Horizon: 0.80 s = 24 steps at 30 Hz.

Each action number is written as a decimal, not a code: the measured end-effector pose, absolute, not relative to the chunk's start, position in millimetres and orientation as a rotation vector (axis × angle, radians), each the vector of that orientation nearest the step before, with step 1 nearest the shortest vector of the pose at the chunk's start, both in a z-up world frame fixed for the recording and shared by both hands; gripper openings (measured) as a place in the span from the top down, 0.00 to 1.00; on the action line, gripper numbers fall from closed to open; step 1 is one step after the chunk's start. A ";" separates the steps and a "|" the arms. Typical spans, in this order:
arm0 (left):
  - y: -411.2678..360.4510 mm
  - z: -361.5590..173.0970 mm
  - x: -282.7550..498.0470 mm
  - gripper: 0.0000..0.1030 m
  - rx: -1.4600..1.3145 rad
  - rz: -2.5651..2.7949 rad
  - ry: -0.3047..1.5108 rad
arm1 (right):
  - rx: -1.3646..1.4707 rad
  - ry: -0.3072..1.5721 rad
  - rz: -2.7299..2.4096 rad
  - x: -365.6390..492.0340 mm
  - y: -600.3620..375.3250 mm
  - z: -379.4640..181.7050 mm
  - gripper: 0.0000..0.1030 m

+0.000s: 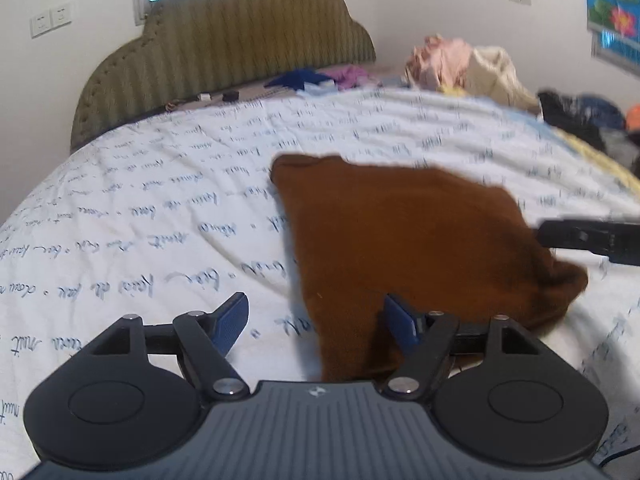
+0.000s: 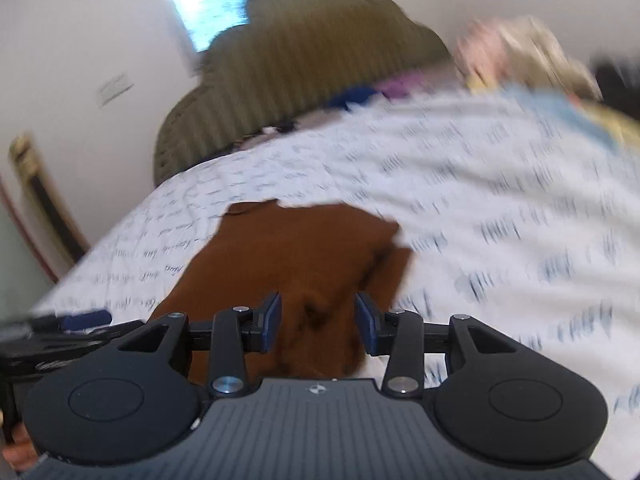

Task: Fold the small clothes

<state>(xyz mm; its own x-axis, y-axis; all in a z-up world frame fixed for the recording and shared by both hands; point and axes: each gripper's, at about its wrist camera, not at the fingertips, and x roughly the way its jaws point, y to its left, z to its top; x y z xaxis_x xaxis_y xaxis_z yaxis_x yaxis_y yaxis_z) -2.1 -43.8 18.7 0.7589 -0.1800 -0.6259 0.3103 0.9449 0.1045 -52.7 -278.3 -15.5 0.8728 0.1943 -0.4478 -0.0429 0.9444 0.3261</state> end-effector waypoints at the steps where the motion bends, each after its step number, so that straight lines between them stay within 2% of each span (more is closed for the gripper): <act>1: -46.7 15.1 -2.3 0.28 0.214 -0.258 0.666 | 0.270 0.492 0.152 -51.4 -268.7 -13.9 0.58; 6: -46.9 7.8 -8.0 0.28 0.200 -0.205 0.679 | 0.123 0.576 0.077 -29.0 -241.9 -32.2 0.53; 7: -46.3 8.2 -9.8 0.28 0.198 -0.201 0.678 | 0.110 0.581 0.028 -28.3 -244.0 -35.0 0.48; 11: -47.4 6.5 -14.4 0.28 0.200 -0.175 0.683 | 0.166 0.539 0.046 -44.3 -250.8 -31.1 0.48; 13: -47.1 6.6 -17.1 0.28 0.181 -0.156 0.682 | 0.116 0.538 0.018 -46.6 -248.9 -32.3 0.42; 17: -47.5 6.9 -27.8 0.28 0.188 -0.122 0.645 | 0.140 0.562 -0.043 -46.3 -252.1 -44.1 0.38; 19: -47.5 5.7 -31.4 0.28 0.201 -0.118 0.644 | 0.191 0.548 -0.052 -50.1 -254.5 -43.4 0.28; 24: -43.7 4.0 -34.6 0.27 0.172 -0.115 0.664 | 0.174 0.545 -0.046 -56.9 -248.2 -44.9 0.16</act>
<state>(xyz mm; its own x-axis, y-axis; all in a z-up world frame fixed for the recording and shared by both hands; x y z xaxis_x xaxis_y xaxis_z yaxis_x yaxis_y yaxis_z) -34.6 -43.7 4.0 0.7817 -0.0514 -0.6216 0.1613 0.9793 0.1219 -56.9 -248.2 -44.9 0.8543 0.0028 -0.5197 0.0896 0.9842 0.1525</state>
